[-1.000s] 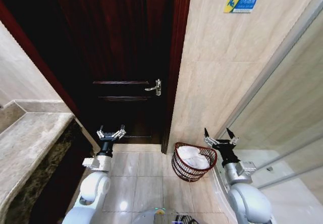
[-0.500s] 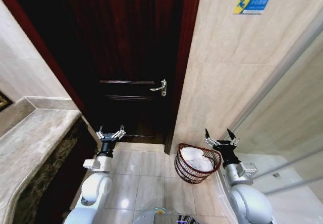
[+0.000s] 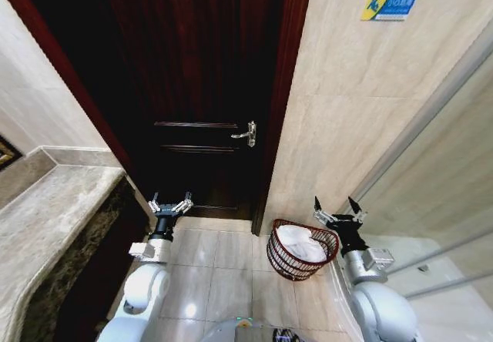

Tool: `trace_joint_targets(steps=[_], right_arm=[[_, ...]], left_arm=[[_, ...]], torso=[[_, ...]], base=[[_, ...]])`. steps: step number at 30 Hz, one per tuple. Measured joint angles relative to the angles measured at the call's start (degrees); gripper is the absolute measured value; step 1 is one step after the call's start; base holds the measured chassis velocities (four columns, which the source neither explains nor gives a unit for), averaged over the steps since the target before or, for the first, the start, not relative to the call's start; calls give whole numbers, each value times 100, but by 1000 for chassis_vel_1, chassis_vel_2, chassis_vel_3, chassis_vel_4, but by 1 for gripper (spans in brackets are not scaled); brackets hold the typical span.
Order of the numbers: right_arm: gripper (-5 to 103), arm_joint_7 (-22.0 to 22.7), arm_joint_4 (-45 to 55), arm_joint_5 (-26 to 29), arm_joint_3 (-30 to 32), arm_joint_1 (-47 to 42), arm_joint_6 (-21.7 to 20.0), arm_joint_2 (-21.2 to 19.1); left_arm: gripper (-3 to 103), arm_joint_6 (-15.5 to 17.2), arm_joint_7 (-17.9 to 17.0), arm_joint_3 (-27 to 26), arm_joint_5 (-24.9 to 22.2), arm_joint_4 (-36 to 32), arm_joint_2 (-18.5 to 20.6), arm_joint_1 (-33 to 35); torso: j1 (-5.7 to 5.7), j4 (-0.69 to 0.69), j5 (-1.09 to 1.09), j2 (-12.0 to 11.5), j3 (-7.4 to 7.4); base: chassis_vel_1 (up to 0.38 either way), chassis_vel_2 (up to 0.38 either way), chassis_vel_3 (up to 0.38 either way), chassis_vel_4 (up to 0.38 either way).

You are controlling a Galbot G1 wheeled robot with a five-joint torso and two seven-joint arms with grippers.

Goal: Discard the used towel into the hamper.

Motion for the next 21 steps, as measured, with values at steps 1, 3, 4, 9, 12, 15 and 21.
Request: trace_joint_targets(steps=[1,3,4,9,12,15,21], right_arm=[[100,4,9,-2,3,-16,-18,2],[100,6,26,-4,9,-34,-37,2],[100,7,59,-5,20,-59,-65,1],[100,5,137,9,75,-175,-75,-13],[100,4,147,36,107,-246,-52,-18],[100,-1,148,64,136,-349,23,-42],[100,-1,164,75,153,-386,45,-52]], left_arm=[[100,-23,9,-2,-19,1,0,2],[100,-31,13,-2,-32,0,-3,7],[100,-35,17,-2,-38,-9,-11,12],[100,-27,24,12,-10,-89,-62,29],[100,-20,24,22,37,-107,-100,42],[100,-27,17,18,76,-115,-166,86],[100,-73,10,1,78,-123,-168,154]], torso=[[-1,0,0,-1,-1],[-2,1,0,-3,-2],[-3,1,0,-5,-3],[-3,1,0,-11,-5],[-3,1,0,-13,-6],[-8,1,0,-15,-9],[-11,2,0,-17,-11]], base=[[0,0,0,0],[0,0,0,0],[0,0,0,0],[0,0,0,0],[20,-30,-49,45],[78,-96,-92,104],[132,-133,-123,140]])
